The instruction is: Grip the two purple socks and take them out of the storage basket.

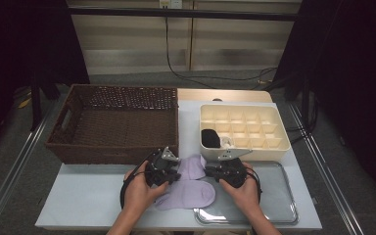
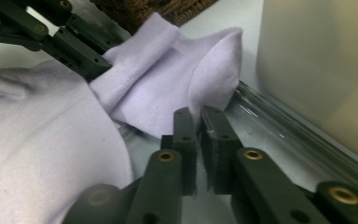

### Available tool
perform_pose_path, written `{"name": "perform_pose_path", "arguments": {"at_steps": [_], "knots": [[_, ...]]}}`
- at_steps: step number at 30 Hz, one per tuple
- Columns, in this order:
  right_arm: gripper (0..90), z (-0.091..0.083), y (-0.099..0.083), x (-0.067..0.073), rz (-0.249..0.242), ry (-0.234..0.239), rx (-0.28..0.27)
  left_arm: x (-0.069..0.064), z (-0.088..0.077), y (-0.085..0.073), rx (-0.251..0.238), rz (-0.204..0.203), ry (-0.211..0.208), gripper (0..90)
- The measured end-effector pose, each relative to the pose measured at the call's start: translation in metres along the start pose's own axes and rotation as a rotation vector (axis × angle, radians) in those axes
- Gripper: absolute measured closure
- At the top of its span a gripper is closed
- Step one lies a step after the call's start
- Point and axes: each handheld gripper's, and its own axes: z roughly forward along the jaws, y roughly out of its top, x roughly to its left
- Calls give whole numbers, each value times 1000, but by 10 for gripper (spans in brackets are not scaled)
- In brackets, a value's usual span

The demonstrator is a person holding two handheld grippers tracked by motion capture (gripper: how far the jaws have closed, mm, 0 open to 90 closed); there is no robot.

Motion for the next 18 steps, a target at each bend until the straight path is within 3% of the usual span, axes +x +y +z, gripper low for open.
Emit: {"name": "perform_pose_path", "arguments": {"at_steps": [4,8,18], "knots": [[891,1,0,-2,4,-6,10,-2,-5,2,-22,2,19,832],[895,-2,1,-2,-4,-8,-1,0,-16,4,-57,-9,12,832],[895,-29,5,-4,15,-1,-79,2,-46,4,-131,-27,20,831]]}}
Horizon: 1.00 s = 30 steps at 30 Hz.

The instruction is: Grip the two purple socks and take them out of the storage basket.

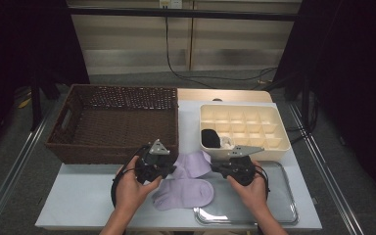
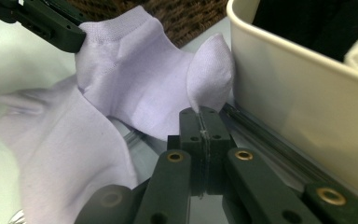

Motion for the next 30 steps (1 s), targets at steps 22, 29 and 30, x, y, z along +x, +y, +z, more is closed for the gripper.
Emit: {"name": "perform_pose_path", "arguments": {"at_steps": [22,29,30], "knots": [[892,-32,-16,-9,36,-13,-30,-6,13,3,-55,2,-17,822],[893,-38,-15,-12,42,-19,-53,-3,8,12,-64,7,-10,823],[893,-38,-15,-12,41,-15,-56,-2,5,12,-73,3,-2,822]]}}
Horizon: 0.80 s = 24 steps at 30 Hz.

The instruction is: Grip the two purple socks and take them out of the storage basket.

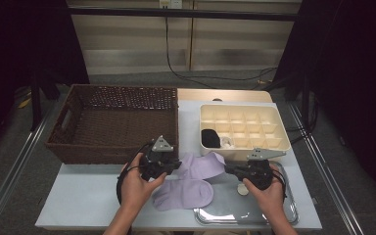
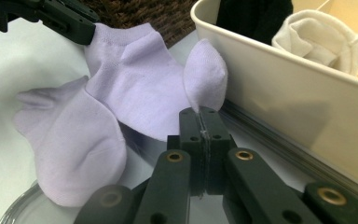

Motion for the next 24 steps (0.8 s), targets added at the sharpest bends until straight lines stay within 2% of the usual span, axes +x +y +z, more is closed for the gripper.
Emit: {"name": "perform_pose_path", "arguments": {"at_steps": [8,12,16,17,19,24], "knots": [[892,-3,4,3,0,9,-13,1,-10,7,-2,3,4,824],[892,-6,3,8,-1,30,-25,-1,-19,2,3,7,5,823],[892,-8,-1,13,-3,66,-20,0,-30,-9,10,-4,8,823],[892,-8,-2,14,-6,73,-19,0,-33,-14,9,-24,0,823],[892,-8,-4,20,-8,93,-9,0,-37,-24,18,-38,-4,823],[892,-5,-12,35,-18,137,15,-4,-41,-48,76,-52,-26,823]]}}
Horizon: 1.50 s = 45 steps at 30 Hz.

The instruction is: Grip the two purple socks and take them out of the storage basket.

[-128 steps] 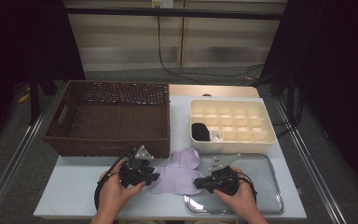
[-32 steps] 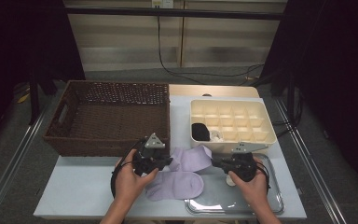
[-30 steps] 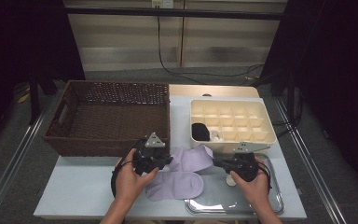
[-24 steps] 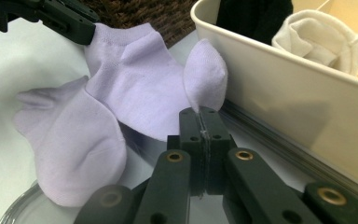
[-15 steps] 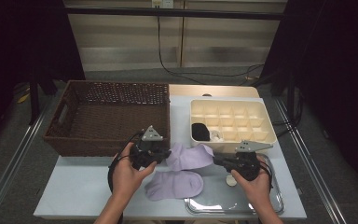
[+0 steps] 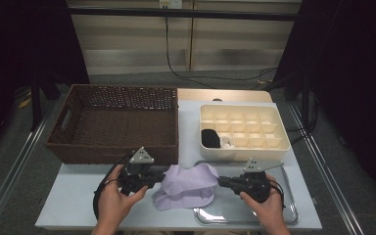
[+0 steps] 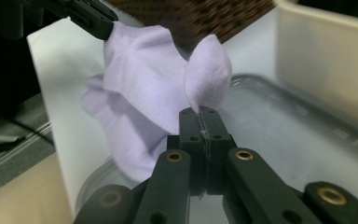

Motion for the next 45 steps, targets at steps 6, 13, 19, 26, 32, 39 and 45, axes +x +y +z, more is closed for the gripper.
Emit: {"name": "perform_pose_path", "arguments": {"at_steps": [6,13,19,26,32,39,45], "knots": [[880,19,-12,5,4,34,86,4,11,-22,86,-26,-5,822],[723,23,-16,-1,66,10,115,9,17,-24,105,-30,-7,812],[883,34,-15,0,35,7,173,7,21,-26,117,-32,-11,810],[898,34,-3,-18,37,-44,152,9,22,-24,109,-31,-4,812],[898,38,2,-27,48,-46,147,9,20,-20,96,-21,3,811],[896,21,4,-7,27,12,103,13,-1,-21,56,-55,-17,810],[801,14,-5,7,36,53,133,12,-7,-26,98,-67,-23,742]]}}
